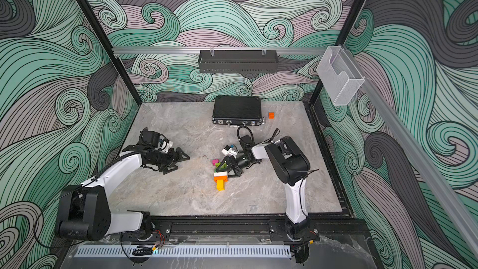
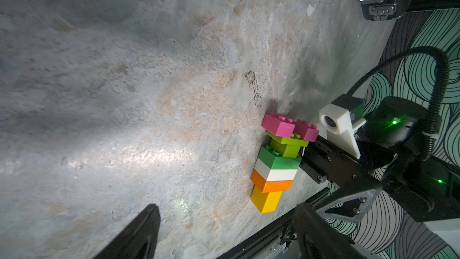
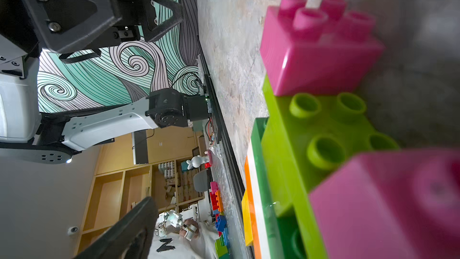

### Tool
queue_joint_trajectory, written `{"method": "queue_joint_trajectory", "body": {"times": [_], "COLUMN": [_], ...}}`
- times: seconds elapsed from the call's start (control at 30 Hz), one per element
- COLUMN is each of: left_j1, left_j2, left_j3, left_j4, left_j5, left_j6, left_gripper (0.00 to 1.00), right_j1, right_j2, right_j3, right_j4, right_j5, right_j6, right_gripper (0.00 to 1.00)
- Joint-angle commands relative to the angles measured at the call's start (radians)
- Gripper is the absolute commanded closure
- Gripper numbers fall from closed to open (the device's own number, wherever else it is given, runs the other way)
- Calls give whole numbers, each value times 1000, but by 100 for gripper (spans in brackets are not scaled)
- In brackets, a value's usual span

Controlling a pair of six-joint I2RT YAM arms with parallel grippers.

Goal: Assemble a carrot with lego
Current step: Adjust the lego brick at the center of the board.

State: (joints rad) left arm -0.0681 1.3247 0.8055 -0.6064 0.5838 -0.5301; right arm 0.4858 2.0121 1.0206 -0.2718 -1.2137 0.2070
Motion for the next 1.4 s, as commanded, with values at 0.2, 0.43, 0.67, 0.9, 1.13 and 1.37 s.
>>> {"method": "queue_joint_trajectory", "body": {"times": [0.2, 0.43, 0.67, 0.9, 1.13, 1.37], "left_j1": [-6, -6, -6, -7, -19, -19], "left_j2": [-17, -22, -25, -50, -138, -276], "left_j3": [27, 27, 30, 64, 107, 0], "left_j4": [-12, -17, -23, -54, -24, 225], "left_j5": [-15, -20, -28, -107, -360, -616], "left_j6": [18, 21, 25, 70, 143, 237], "left_gripper": [14, 14, 14, 12, 9, 8], "right_j1": [-24, -23, -24, -46, -138, -280], "right_j2": [-48, -91, -97, -238, -421, -611], "right_j3": [3, 32, 35, 26, 20, -82], "right_j4": [-262, -367, -423, -430, -361, -131], "right_j5": [367, 482, 531, 678, 813, 986], "right_j6": [-54, -80, -99, -109, -142, -192], "right_gripper": [0, 0, 0, 0, 0, 0]}}
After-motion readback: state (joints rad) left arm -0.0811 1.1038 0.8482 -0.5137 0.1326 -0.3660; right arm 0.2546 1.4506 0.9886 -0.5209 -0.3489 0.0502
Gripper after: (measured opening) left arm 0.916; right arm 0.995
